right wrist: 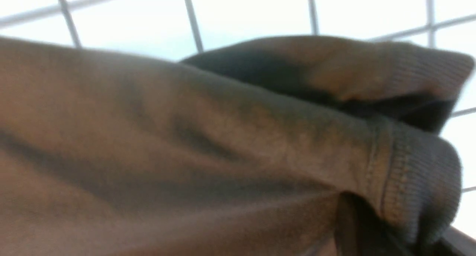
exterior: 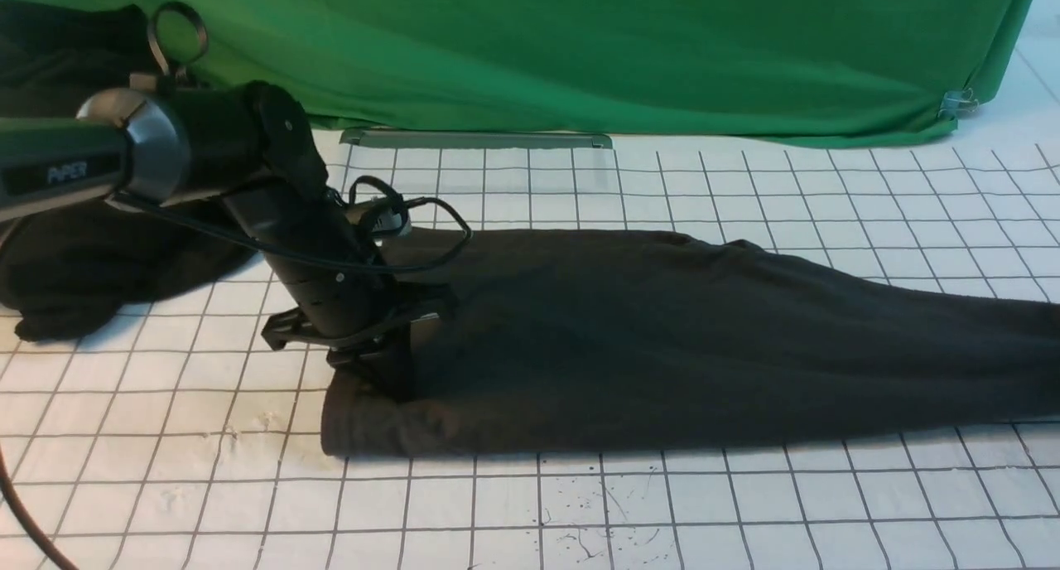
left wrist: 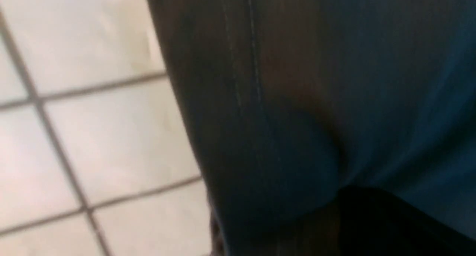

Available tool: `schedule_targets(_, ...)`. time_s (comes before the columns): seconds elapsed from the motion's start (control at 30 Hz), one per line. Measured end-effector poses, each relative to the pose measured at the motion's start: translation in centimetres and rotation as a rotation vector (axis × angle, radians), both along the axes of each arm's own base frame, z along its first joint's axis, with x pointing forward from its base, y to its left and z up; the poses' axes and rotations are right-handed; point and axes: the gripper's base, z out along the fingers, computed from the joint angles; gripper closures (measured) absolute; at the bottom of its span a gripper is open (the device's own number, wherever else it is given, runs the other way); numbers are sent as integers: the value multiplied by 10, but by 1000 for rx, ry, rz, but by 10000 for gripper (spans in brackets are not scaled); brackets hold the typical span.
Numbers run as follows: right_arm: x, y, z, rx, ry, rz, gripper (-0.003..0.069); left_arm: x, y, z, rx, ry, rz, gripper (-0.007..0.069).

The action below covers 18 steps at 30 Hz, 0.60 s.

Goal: Fold a long-sleeved shirt over a white checkered tablecloth.
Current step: 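Pull the folded dark garment lengthwise by its ends to straighten it flat on the table, then fold the right end of the dark garment over onto its left end with the right gripper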

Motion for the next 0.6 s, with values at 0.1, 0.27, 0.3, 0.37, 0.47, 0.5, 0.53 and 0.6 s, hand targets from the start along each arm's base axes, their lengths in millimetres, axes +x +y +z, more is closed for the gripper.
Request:
schedule_targets(0.1, 3, -1, 18, 4, 12, 4, 636, -6, 4, 22, 25, -39, -19, 621)
schedule_targets(0.27, 3, 4, 67, 25, -48, 16, 636, -17, 21, 76, 17, -158, 15, 621)
schedule_targets(0.3, 1, 9, 86, 28, -91, 23, 636, -19, 32, 89, -1, -184, 50, 621)
schedule_targets(0.37, -4, 23, 116, 40, -166, 40, 636, -18, 52, 98, -31, -199, 121, 621)
schedule_targets(0.47, -17, 64, 161, 71, -284, 93, 636, -12, 83, 103, -101, -215, 219, 621)
schedule_targets(0.5, -20, 84, 170, 86, -307, 122, 636, -11, 88, 104, -129, -222, 234, 620)
schedule_targets(0.53, -21, 102, 174, 104, -317, 150, 636, -10, 94, 105, -153, -233, 245, 620)
schedule_targets(0.6, -20, 139, 178, 137, -329, 214, 636, -8, 98, 106, -175, -251, 249, 620)
